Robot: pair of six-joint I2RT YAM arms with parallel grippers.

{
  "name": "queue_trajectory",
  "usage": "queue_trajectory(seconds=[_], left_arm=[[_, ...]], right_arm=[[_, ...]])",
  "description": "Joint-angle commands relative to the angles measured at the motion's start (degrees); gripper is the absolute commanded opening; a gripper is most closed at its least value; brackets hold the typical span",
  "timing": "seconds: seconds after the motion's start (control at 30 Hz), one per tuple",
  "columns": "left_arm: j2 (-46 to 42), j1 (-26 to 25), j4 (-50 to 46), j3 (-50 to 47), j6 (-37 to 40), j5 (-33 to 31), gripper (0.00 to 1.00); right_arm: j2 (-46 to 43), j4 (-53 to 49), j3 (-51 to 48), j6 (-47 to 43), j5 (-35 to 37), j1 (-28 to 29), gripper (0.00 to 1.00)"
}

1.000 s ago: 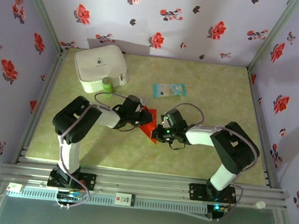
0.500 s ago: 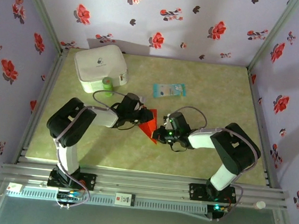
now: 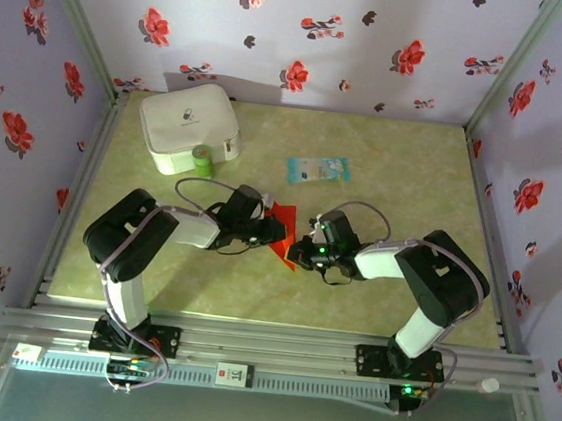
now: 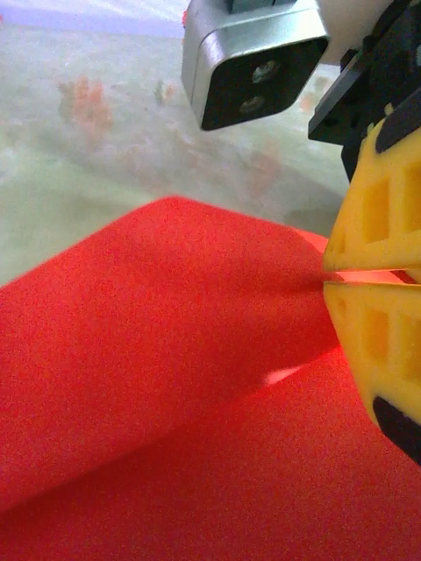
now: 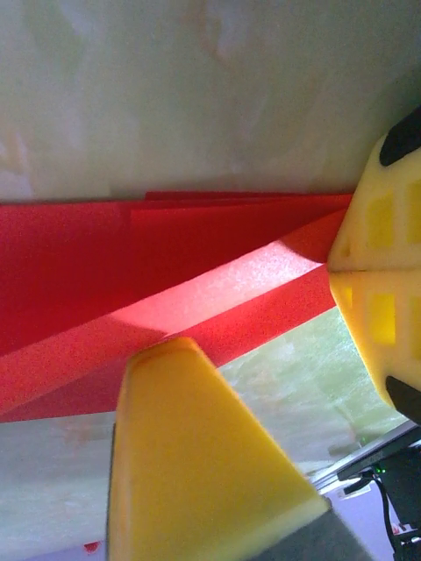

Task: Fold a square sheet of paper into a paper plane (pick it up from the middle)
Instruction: Fourth fold the wing at the center of the table.

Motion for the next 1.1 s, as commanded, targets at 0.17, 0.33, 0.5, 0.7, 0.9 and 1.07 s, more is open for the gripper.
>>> queue_trajectory(seconds=[0.17,0.33,0.5,0.7,0.9,1.07], left_arm=[[3.1,-0.3,0.5,1.5,1.8,1.5,0.11],[5.3,-0.3,1.5,2.3,1.0,1.1,0.11],[5.7,-0.3,-1.1,2.9,0.6,-0.1,0.1],[5.4,-0.4,-4.2,2.7,1.0,-1.2,0.08],[5.1,-0.8,-4.5,2.2,0.4,-1.8,0.08],[4.3,-2.3,-4.9,1.7,-1.4,-5.0,0.07]], right_arm=[[2.6,-4.6,-1.8,0.3,1.3,-0.5,0.0],[2.6,-4.9,-1.7,-0.2,0.9,-0.7,0.0],[1.9,-5.2,-1.6,-0.7,0.0,-0.9,0.0],[-3.6,-4.6,-1.3,-0.3,-1.6,-2.4,0.04],[-14.0,-11.6,-1.5,-1.9,2.8,-6.7,0.06],[-17.5,-17.8,-0.3,-4.6,4.6,-8.0,0.06]])
